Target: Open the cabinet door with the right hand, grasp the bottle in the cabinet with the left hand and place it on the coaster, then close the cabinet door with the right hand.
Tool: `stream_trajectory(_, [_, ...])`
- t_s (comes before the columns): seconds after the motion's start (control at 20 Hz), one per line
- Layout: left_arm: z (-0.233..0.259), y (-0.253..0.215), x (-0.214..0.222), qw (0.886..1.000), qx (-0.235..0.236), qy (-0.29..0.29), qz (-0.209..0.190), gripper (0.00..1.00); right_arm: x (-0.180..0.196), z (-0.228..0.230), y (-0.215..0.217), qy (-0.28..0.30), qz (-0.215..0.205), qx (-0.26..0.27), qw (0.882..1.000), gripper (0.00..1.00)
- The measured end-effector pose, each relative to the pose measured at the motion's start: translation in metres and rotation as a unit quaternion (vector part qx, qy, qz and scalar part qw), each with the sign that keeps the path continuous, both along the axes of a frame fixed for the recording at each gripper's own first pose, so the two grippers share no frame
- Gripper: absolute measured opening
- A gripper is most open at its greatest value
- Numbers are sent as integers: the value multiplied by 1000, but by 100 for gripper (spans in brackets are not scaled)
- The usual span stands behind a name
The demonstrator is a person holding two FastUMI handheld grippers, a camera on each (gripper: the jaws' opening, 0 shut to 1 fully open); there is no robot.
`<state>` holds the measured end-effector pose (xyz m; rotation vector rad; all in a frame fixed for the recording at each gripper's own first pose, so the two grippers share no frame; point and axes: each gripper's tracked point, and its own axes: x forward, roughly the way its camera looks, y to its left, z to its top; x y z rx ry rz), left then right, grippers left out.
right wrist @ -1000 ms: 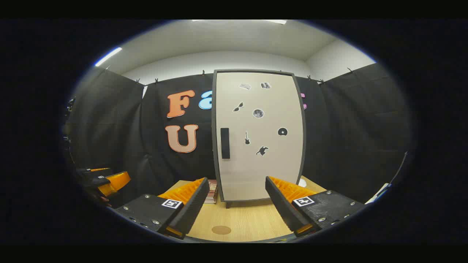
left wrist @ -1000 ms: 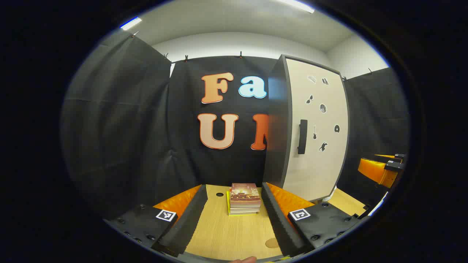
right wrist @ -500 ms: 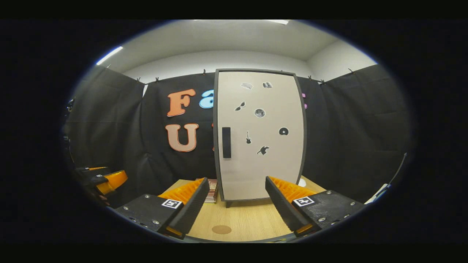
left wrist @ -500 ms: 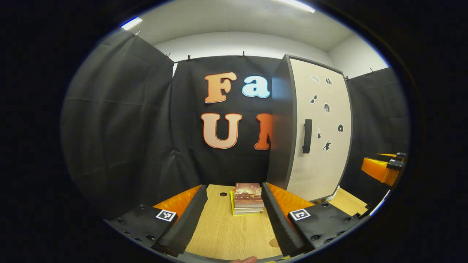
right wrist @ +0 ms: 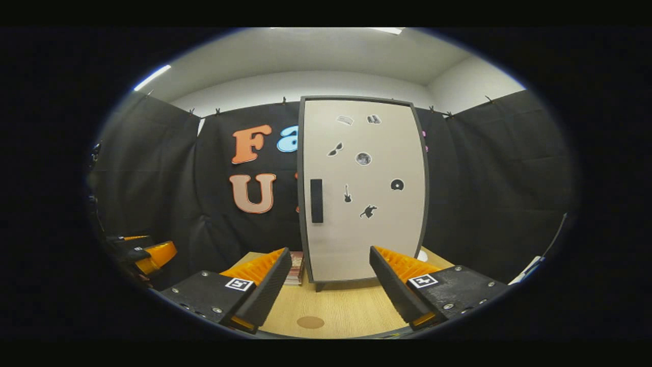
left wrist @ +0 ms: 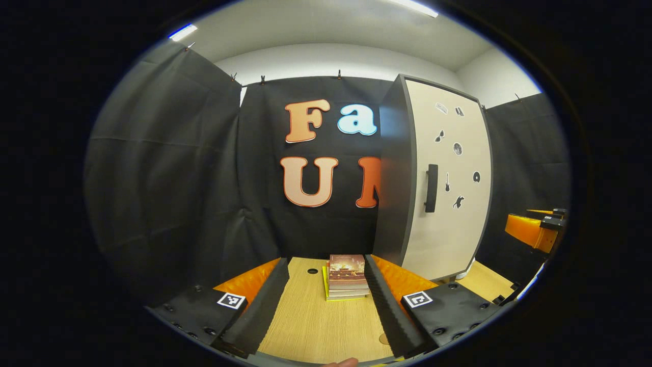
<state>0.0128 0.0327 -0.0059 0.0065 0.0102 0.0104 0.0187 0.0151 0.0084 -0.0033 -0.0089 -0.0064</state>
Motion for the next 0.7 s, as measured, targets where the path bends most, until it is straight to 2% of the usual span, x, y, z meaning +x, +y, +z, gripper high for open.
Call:
stream_trajectory(0.3, [-17,18,16,1000,-8,17,6,97,48,19,20,-10,15,-4,1000,95])
stream_trajectory(0.6, [-39,48,39,999,-17,37,23,97,119,41,31,-20,19,-16,999,95])
stream_trajectory(0.65, [-41,54,44,999,-19,37,28,99,132,43,33,-19,20,-13,1000,95])
stream_trajectory(0.7, [-47,62,48,998,-21,41,33,94,146,44,36,-17,22,-9,1000,95])
